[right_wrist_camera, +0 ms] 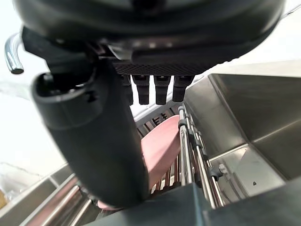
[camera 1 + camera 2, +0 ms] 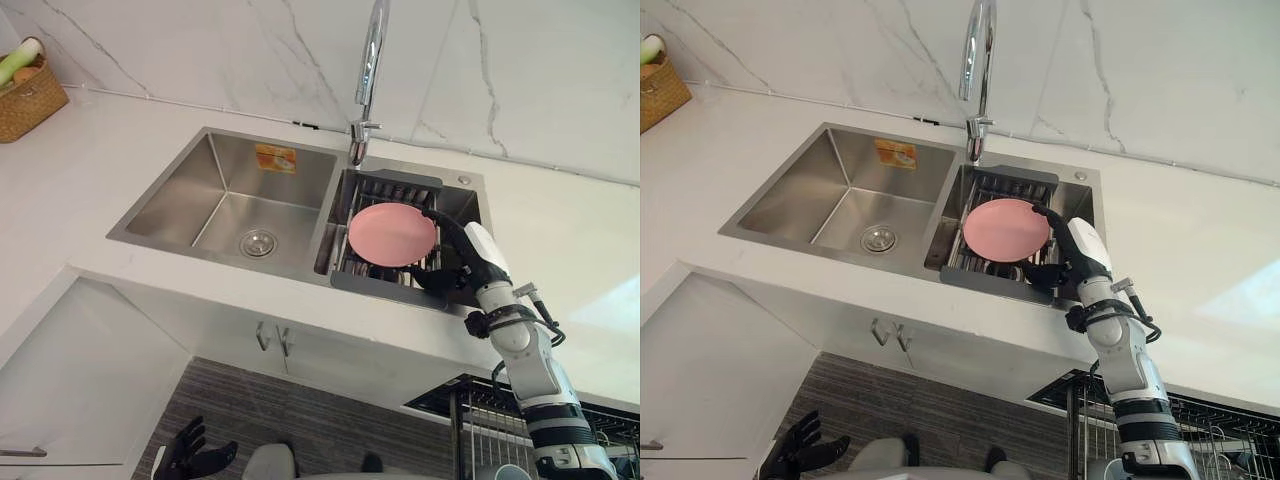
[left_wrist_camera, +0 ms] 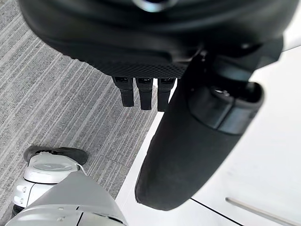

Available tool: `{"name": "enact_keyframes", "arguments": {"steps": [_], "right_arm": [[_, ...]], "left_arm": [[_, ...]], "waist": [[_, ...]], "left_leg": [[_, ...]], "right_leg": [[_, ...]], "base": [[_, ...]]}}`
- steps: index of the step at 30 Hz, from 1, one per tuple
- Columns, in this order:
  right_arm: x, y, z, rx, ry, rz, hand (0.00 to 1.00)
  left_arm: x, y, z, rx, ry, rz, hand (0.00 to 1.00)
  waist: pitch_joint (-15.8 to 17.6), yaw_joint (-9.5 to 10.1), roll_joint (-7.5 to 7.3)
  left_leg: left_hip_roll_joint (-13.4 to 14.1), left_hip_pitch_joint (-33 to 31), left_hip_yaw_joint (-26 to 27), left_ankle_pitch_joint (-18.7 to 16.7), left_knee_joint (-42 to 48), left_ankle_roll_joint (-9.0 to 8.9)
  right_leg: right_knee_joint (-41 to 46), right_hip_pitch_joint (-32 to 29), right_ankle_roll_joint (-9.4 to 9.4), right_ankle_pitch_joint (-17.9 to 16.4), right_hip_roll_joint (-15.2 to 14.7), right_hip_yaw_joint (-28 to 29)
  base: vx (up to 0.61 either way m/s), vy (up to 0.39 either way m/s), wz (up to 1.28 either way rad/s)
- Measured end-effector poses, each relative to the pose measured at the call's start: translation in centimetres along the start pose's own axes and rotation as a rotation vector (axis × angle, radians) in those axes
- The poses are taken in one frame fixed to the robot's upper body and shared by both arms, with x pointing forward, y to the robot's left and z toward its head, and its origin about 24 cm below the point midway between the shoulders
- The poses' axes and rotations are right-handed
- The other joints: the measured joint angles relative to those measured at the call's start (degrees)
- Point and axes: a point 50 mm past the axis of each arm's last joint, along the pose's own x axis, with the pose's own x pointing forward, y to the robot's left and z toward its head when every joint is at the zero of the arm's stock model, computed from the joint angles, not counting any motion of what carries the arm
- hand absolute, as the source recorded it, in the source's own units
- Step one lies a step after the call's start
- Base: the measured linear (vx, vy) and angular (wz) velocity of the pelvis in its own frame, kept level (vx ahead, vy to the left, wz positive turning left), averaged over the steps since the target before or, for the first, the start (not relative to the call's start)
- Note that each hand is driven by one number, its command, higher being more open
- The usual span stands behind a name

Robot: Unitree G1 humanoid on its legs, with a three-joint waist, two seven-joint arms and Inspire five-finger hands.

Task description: Walk over to the sink, pick up the cup, carry it to the dishwasher, place the cup inside the dishwasher, then close the dishwasher door

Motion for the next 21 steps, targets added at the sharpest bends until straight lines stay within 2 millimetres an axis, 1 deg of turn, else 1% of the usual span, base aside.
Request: {"name": "enact_keyframes", "arguments": {"steps": [4,11,14,16,21], "right_arm": [[0.5,0.0,-0.3,-0.023,0.029,0.035,0.90],[0.6,-0.1,-0.5,-0.053,0.049,0.053,0.90],[0.9,-0.1,-0.3,-0.085,0.052,0.066,0.90],[1.0,-0.1,-0.2,-0.113,0.055,0.069,0.90],[1.3,-0.2,-0.7,-0.178,0.098,0.038,0.90]], "left_arm": [[0.0,0.2,0.2,-0.001,-0.008,0.007,0.90],[0.1,0.5,0.2,0.003,0.002,0.013,0.90],[0.2,0.9,0.6,0.013,-0.012,0.019,0.90],[0.2,1.0,0.8,0.016,-0.018,0.019,0.90],[0.3,0.9,1.3,0.016,-0.037,0.014,0.90]], "waist": [[0.4,0.27,-0.68],[0.6,0.53,-1.00],[1.0,0.62,-1.81],[1.2,0.86,-2.22],[1.2,1.96,-2.31]], "left_leg": [[0.0,-0.3,-0.2,-0.5,0.8,0.19],[0.4,-1.6,-0.4,-1.9,3.1,0.29],[0.5,-1.7,-0.3,-2.0,3.4,0.28],[0.6,-1.9,-0.3,-2.1,3.8,0.30],[0.7,-3.3,-0.6,-2.5,5.0,0.55]], "right_leg": [[0.0,0.3,0.09,0.1,0.0,-0.2],[0.0,0.1,0.13,0.1,0.2,-0.3],[0.0,0.1,0.13,0.1,0.3,-0.2],[0.0,0.1,0.12,0.1,0.3,-0.2],[0.0,-0.7,0.27,0.2,0.4,-0.4]], "base": [[0.00,0.000,0.00],[0.00,0.000,0.00],[0.00,0.000,0.00],[0.00,0.000,0.00],[0.00,0.002,0.02]]}}
